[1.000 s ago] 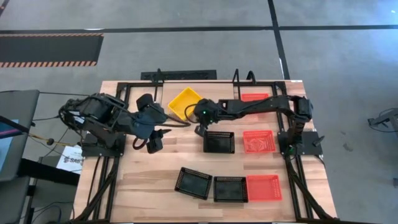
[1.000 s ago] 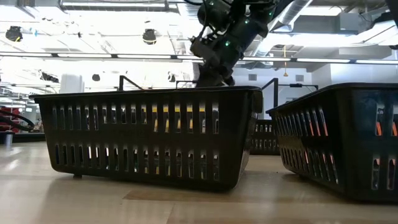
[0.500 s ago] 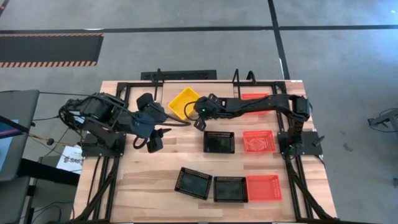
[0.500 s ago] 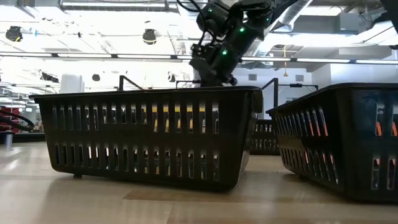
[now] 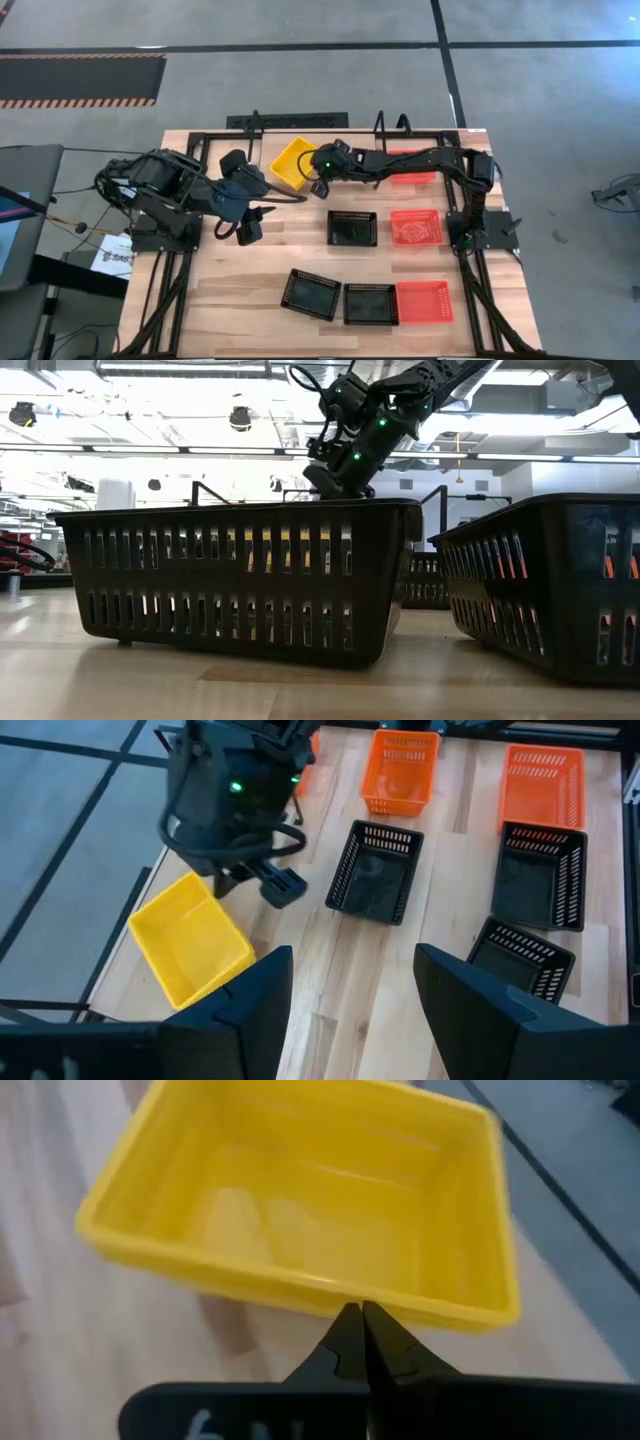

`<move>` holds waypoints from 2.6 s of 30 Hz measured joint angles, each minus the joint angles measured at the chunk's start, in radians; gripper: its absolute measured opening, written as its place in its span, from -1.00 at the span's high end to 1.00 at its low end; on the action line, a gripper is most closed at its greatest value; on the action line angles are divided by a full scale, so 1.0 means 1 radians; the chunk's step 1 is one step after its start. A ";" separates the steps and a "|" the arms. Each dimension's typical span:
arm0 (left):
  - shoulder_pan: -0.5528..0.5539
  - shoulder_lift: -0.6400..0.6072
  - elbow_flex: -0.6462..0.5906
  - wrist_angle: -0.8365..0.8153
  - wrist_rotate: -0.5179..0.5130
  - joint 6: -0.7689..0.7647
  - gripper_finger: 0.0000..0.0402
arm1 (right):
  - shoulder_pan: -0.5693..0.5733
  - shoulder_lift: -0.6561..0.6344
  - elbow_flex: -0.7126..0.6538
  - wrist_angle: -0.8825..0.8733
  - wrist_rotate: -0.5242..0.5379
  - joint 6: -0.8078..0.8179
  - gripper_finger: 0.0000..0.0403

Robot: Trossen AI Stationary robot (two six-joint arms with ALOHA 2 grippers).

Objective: Stack baskets on shelf by color
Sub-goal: Move the stacked yellow bin on the left of the shelf

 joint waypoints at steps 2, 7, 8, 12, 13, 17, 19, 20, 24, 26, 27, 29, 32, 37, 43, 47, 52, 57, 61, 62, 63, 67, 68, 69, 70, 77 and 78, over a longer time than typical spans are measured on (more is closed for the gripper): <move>0.000 0.000 0.000 0.000 0.000 0.000 0.01 | -0.014 0.000 0.000 0.010 0.000 -0.014 1.00; 0.000 0.000 0.000 0.000 0.000 0.000 0.01 | -0.048 0.000 0.000 0.036 -0.001 -0.039 1.00; 0.000 0.000 0.000 0.000 0.000 0.000 0.01 | -0.055 0.000 0.000 0.045 -0.001 -0.039 1.00; 0.000 0.000 0.000 0.000 0.000 0.000 0.01 | -0.079 0.000 0.000 0.090 -0.001 -0.062 1.00; 0.000 0.000 0.000 0.000 0.000 0.000 0.01 | -0.084 0.000 0.000 0.103 -0.002 -0.062 1.00; 0.000 0.000 0.000 0.000 0.000 0.001 0.01 | -0.101 0.000 0.000 0.130 -0.009 -0.064 1.00; 0.000 0.000 0.000 0.000 0.000 0.001 0.01 | -0.103 -0.001 0.000 0.123 -0.019 -0.061 1.00; 0.000 0.000 0.000 0.000 0.000 0.001 0.01 | -0.102 -0.008 0.000 0.101 -0.030 -0.056 1.00; 0.000 0.000 0.000 0.000 0.000 0.001 0.01 | -0.081 -0.066 -0.001 -0.004 -0.072 -0.057 1.00; 0.000 0.000 0.000 0.000 0.000 0.002 0.01 | -0.071 -0.105 -0.001 -0.060 -0.135 -0.058 1.00; 0.000 0.000 0.000 0.000 -0.001 0.002 0.01 | -0.066 -0.121 0.000 -0.080 -0.179 -0.061 1.00; 0.000 0.000 0.000 0.000 -0.001 0.013 0.01 | -0.063 -0.144 0.000 -0.113 -0.283 -0.051 1.00; 0.000 0.000 0.000 0.000 -0.002 0.029 0.01 | -0.057 -0.144 0.000 -0.120 -0.421 -0.043 1.00; 0.000 0.000 0.000 0.000 -0.002 0.029 0.01 | -0.050 -0.066 0.000 -0.097 -0.493 -0.042 1.00; 0.000 0.000 0.000 0.000 -0.001 0.025 0.01 | -0.058 0.022 0.013 -0.096 -0.324 -0.044 1.00; 0.000 0.000 0.000 0.000 -0.001 0.023 0.01 | -0.075 0.054 0.056 -0.093 -0.259 -0.084 1.00; 0.000 0.000 0.000 0.000 -0.001 0.021 0.01 | -0.093 0.071 0.125 -0.085 -0.243 -0.140 1.00; 0.000 0.000 0.000 0.000 -0.001 0.018 0.01 | -0.118 0.071 0.184 -0.074 -0.236 -0.186 1.00; 0.000 0.000 0.000 0.000 -0.002 0.005 0.01 | -0.138 0.069 0.220 -0.071 -0.235 -0.192 1.00; 0.000 0.000 0.000 0.000 -0.002 0.002 0.01 | -0.141 0.069 0.222 -0.077 -0.235 -0.188 1.00; 0.000 0.000 0.000 0.000 -0.002 0.001 0.01 | -0.141 0.069 0.225 -0.097 -0.236 -0.180 1.00; 0.000 0.000 0.000 0.000 -0.001 0.001 0.01 | -0.125 0.069 0.235 -0.243 -0.240 -0.169 1.00; 0.000 0.000 0.000 0.000 -0.001 0.001 0.01 | -0.120 0.069 0.234 -0.287 -0.240 -0.169 1.00; 0.000 0.000 0.000 0.000 -0.002 0.002 0.01 | -0.113 0.070 0.233 -0.324 -0.240 -0.171 1.00; 0.000 0.000 0.000 0.000 -0.001 0.002 0.01 | -0.108 0.071 0.232 -0.348 -0.240 -0.182 1.00; 0.000 0.000 0.000 0.000 -0.002 0.019 0.01 | -0.097 0.117 0.234 -0.264 -0.240 -0.192 1.00; 0.000 0.000 0.000 0.000 -0.001 0.018 0.01 | -0.101 0.117 0.233 -0.258 -0.240 -0.193 1.00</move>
